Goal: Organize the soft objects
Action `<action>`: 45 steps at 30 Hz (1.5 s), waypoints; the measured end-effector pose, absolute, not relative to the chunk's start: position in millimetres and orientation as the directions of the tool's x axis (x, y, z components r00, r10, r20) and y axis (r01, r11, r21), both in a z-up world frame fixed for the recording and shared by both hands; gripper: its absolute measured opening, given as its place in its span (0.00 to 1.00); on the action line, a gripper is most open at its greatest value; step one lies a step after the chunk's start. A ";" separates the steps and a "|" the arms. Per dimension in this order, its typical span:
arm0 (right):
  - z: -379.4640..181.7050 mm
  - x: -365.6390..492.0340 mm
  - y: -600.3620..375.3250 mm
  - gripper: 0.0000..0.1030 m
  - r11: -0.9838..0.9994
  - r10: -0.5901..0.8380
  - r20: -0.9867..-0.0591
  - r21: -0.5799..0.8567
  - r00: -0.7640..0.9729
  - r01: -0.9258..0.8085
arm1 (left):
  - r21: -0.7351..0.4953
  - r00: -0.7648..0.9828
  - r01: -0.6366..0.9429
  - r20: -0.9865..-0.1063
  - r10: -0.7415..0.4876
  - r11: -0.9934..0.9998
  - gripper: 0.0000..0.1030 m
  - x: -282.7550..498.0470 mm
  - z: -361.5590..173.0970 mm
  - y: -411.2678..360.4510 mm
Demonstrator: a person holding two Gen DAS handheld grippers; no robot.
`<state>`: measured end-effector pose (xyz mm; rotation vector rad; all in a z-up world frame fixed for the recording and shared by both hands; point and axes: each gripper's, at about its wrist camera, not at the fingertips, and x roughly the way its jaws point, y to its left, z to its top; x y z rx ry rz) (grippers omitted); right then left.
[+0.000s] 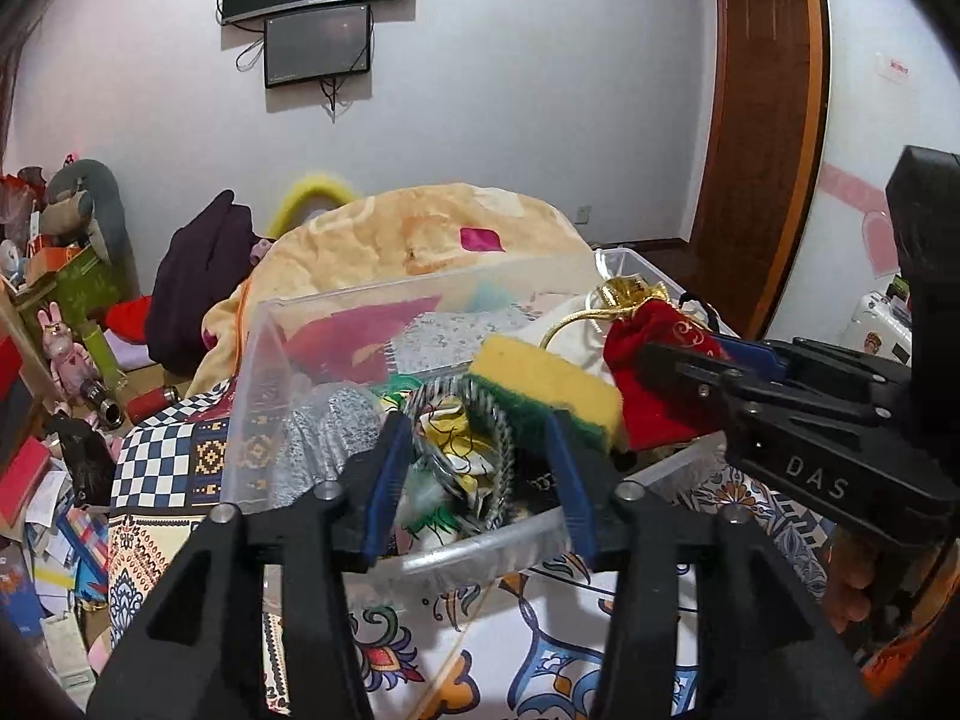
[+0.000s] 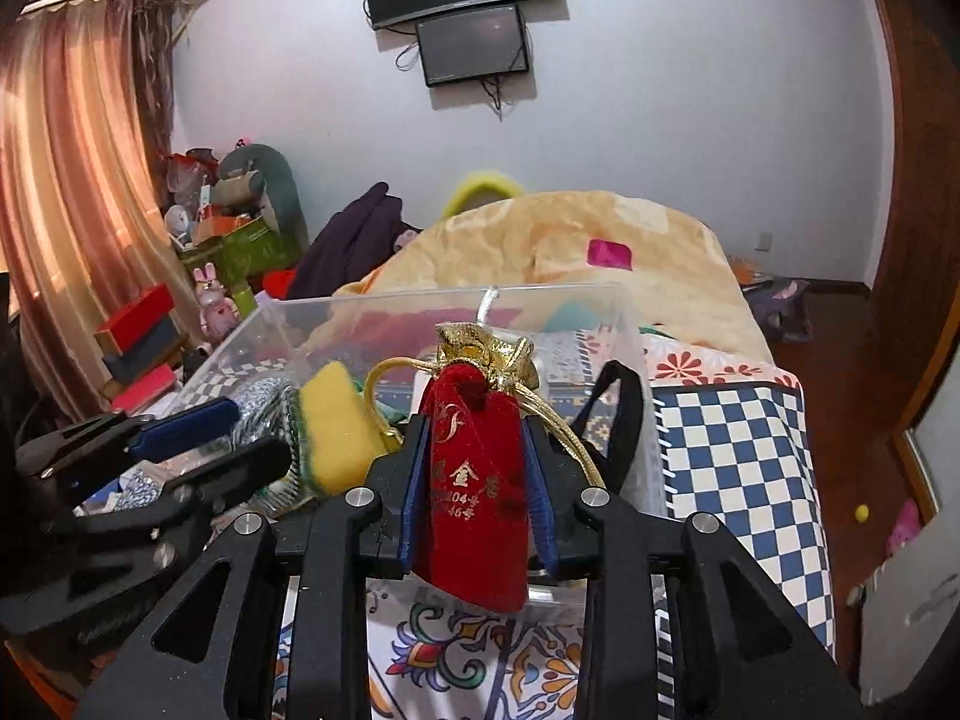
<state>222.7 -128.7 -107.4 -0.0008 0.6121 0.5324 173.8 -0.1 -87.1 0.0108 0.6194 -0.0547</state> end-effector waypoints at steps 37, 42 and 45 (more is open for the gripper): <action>17.1 98.8 -164.9 0.95 0.852 0.522 -0.182 0.058 0.833 -0.521 | -0.057 0.991 0.038 -0.126 -0.045 0.998 0.96 8.3 54.6 20.4; 18.0 89.3 -167.3 1.00 0.856 0.517 -0.150 0.065 0.843 -0.513 | -0.044 0.991 0.053 -0.117 -0.058 0.998 0.98 0.3 56.3 14.8; 18.7 88.6 -167.8 1.00 0.852 0.524 -0.147 0.074 0.839 -0.519 | -0.033 0.993 0.046 -0.110 -0.049 0.998 0.99 -3.2 56.7 9.4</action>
